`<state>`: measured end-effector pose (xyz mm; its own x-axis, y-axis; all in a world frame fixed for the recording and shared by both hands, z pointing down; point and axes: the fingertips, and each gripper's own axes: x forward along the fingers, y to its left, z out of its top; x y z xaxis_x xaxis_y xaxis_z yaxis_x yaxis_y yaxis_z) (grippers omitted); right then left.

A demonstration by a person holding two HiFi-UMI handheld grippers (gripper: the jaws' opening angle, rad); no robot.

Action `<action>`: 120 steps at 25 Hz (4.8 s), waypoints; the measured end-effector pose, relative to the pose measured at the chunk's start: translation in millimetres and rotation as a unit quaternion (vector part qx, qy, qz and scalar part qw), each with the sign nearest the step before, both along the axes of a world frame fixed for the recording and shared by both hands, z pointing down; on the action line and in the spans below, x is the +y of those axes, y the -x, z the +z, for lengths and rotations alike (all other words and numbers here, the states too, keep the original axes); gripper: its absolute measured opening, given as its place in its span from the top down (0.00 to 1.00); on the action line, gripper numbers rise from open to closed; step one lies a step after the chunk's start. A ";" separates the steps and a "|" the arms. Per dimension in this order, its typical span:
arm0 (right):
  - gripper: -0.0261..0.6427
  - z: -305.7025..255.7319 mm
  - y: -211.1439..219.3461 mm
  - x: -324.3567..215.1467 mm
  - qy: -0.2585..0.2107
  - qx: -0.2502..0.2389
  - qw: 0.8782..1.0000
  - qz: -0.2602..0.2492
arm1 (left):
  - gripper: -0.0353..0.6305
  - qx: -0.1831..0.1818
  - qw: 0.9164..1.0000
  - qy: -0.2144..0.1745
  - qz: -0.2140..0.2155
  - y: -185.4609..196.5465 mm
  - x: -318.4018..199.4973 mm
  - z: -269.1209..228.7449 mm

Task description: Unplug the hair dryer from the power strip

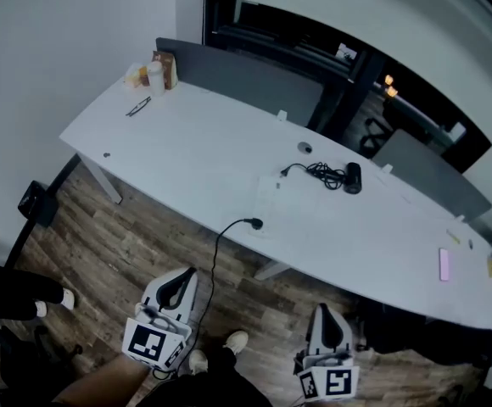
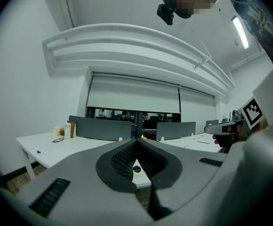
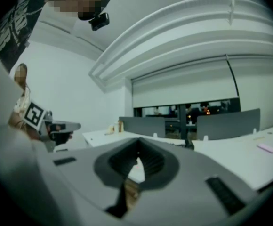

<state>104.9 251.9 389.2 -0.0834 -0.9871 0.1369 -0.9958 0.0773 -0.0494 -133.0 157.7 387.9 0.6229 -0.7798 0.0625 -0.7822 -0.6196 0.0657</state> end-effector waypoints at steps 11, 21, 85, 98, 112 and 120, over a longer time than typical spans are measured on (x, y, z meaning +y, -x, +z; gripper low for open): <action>0.92 -1.2 -34.5 -41.1 -0.005 -0.013 1.000 -0.018 | 0.91 -0.014 1.000 -0.010 -0.005 -46.7 -43.7 -7.3; 0.92 -8.3 -59.8 -52.0 -0.019 -0.030 0.999 -0.037 | 0.91 -0.013 0.999 -0.021 -0.039 -58.2 -63.6 -29.6; 0.92 67.8 -53.0 -321.0 0.113 0.012 0.991 -0.065 | 0.91 -0.039 0.966 0.214 0.141 -153.9 -223.1 134.8; 0.91 225.1 -77.0 -428.7 0.257 -0.068 0.952 -0.149 | 0.91 -0.072 0.934 0.331 0.113 -175.6 -161.4 210.3; 0.84 251.2 -78.0 -488.8 0.281 -0.216 0.924 -0.140 | 0.91 -0.150 0.952 0.266 0.029 -182.5 -210.6 226.6; 0.85 195.0 -82.0 -475.3 0.181 -0.362 0.897 -0.176 | 0.91 -0.181 0.955 0.230 0.043 -175.0 -273.6 227.4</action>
